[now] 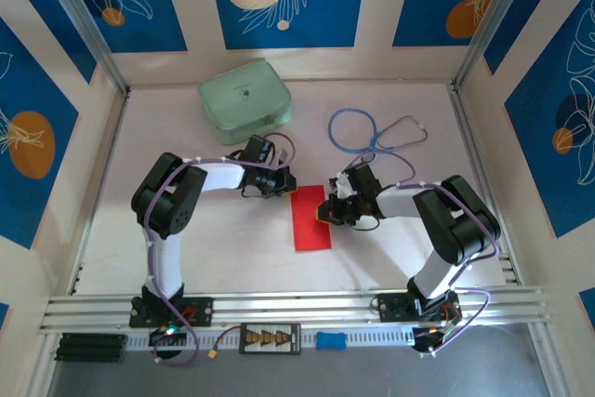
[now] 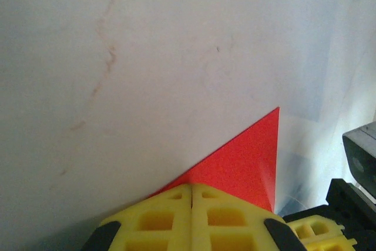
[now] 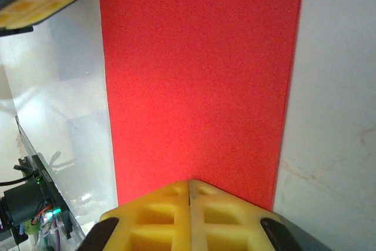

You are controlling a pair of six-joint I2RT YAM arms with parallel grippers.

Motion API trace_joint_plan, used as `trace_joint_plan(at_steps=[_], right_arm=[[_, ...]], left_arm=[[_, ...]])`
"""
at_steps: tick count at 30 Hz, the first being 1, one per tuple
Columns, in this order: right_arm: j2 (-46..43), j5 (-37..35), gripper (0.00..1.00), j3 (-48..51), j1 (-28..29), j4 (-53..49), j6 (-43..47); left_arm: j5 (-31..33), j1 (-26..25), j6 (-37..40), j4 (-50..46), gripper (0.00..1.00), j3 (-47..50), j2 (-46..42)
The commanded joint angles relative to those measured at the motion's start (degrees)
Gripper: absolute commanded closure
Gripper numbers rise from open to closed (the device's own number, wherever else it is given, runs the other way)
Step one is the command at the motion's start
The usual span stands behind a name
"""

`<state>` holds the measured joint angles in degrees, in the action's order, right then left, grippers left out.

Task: Fold a paper plane with a square sheet of paper (pick it up from the middle)
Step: First fold the square sheet of paper in half at the center of the table.

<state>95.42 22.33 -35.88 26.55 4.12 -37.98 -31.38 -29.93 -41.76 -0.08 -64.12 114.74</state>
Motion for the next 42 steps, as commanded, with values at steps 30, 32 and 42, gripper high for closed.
trace_joint_plan(at_steps=[30,32,42], right_arm=[[0.0,-0.4,0.96,0.2,0.0,-6.8,2.4],[-2.7,0.1,0.89,-1.2,0.1,-7.2,1.9],[-25.6,-12.3,0.68,0.6,-0.2,-21.7,-5.6]], left_arm=[[21.9,-1.8,4.2,-14.8,0.9,-5.9,-10.0],[18.7,-2.0,5.2,-13.2,0.89,-4.2,-12.2],[2.6,-3.5,7.0,-4.2,0.87,-0.9,-10.5]])
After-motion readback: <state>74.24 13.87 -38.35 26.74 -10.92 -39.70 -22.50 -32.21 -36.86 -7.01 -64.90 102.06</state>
